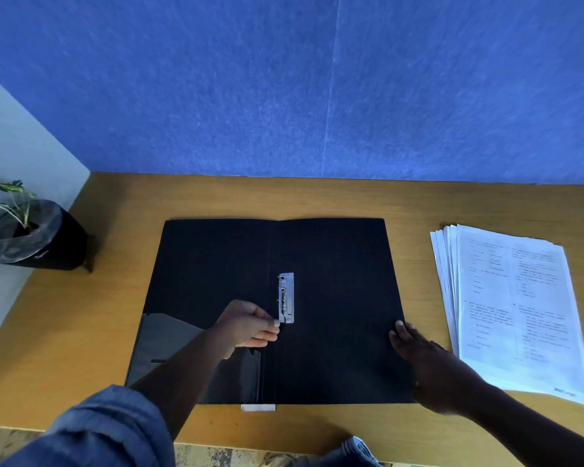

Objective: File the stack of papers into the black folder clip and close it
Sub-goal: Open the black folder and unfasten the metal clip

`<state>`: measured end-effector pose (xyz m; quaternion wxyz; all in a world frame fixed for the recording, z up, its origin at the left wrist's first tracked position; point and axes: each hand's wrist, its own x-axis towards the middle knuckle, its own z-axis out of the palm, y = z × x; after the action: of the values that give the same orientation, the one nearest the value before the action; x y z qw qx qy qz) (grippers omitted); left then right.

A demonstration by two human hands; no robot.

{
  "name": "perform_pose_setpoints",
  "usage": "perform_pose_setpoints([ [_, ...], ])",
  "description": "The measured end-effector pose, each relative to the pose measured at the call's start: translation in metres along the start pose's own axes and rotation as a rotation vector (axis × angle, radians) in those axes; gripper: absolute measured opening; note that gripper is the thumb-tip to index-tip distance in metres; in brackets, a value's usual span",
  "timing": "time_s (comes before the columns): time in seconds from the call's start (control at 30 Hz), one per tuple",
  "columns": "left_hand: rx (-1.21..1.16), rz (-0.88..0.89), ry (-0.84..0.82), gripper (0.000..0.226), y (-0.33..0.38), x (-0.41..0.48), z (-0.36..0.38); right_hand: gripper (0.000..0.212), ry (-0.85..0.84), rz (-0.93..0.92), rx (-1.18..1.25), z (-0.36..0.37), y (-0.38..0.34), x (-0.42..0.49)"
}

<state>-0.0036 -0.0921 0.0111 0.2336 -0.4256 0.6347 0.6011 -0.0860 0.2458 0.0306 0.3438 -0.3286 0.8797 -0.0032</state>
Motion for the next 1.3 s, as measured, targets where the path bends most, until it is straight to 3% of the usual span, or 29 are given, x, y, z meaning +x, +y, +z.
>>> perform_pose_setpoints([
  [0.33,-0.020,-0.032,-0.018,0.016,0.004,-0.001,-0.001,0.089,-0.005,-0.018,-0.018,0.001,0.002,0.001],
  [0.47,-0.039,-0.025,-0.026,0.033,0.003,0.000,-0.001,0.088,-0.007,-0.020,-0.011,0.001,0.003,0.001],
  [0.93,0.016,0.051,0.097,0.027,0.002,-0.005,0.010,0.087,0.005,-0.030,-0.032,0.003,0.004,0.001],
  [1.3,0.027,0.074,0.151,0.035,0.000,-0.006,0.018,0.087,0.001,-0.007,-0.072,0.001,-0.004,0.002],
])
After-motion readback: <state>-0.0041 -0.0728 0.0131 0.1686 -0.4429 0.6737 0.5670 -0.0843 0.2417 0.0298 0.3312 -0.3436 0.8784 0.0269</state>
